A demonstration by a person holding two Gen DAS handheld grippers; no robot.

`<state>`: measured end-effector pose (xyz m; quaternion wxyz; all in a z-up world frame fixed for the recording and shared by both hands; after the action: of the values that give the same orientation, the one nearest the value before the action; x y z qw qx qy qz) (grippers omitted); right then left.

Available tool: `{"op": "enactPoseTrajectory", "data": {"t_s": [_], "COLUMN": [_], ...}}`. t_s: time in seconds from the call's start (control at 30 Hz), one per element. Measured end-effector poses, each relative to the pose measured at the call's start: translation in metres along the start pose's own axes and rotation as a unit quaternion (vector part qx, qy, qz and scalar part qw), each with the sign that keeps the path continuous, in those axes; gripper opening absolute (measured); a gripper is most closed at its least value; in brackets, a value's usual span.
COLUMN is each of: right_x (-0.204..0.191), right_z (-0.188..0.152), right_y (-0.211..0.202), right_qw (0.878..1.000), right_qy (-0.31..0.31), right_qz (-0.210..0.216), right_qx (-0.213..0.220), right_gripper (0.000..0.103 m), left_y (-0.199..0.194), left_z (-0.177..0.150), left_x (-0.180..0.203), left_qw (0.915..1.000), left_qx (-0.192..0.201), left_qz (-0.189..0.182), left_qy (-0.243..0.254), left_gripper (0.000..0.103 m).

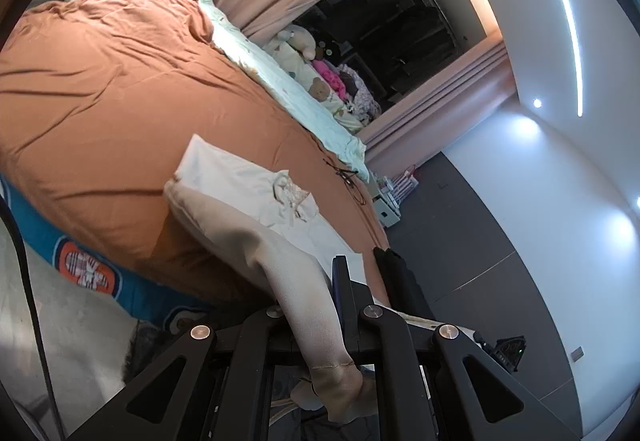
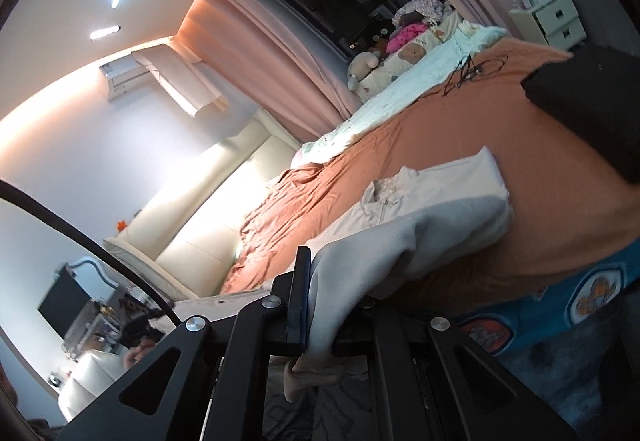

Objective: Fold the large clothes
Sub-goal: 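Lift the jacket side with both tools and fold it over the body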

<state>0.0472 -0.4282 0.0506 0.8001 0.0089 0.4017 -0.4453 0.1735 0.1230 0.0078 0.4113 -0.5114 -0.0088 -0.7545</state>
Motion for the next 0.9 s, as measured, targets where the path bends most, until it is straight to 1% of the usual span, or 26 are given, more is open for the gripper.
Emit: {"op": "enactPoseTrajectory", "data": {"t_s": [0.17,0.3,0.43,0.6,0.7,0.9], "right_x": [0.007,0.009,0.015,0.02,0.018,0.02], "right_z": [0.037,0.072,0.097,0.123,0.132,0.153], "right_y": [0.014,0.039,0.06,0.09,0.106,0.141], "right_qw": [1.0,0.999,0.999,0.997,0.997,0.995], "right_qy": [-0.007,-0.016,-0.015,-0.008,-0.008,0.008], "right_qz": [-0.015,-0.03,-0.048,-0.073,-0.081,-0.098], "right_qx": [0.002,0.002,0.004,0.002,-0.005,-0.017], "right_gripper": [0.004,0.004,0.004,0.004,0.004,0.004], "left_y": [0.023,0.046,0.074,0.105,0.125,0.165], "left_z": [0.039,0.074,0.109,0.141,0.16,0.187], "left_x": [0.009,0.016,0.019,0.018,0.011,-0.005], "left_qw": [0.9999,0.9997,0.9995,0.999,0.9989,0.9977], "left_qx": [0.004,0.004,0.002,-0.002,-0.007,-0.019], "left_qz": [-0.002,0.007,0.019,0.035,0.042,0.063], "left_qy": [0.011,0.022,0.027,0.027,0.021,0.014], "left_gripper": [0.008,0.009,0.009,0.009,0.009,0.009]}}
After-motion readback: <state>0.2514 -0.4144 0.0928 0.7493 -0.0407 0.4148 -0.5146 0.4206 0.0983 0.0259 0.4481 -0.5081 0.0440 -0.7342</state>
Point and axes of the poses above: each gripper's, at about its wrist camera, not at the fingertips, and y roughly the way its jaws point, x to its right, z to its top, the point moved 2 cm from there along y, roughly the way its jaws point, and after that the axes turned 8 degrees about -x, right-handed, at the moved point
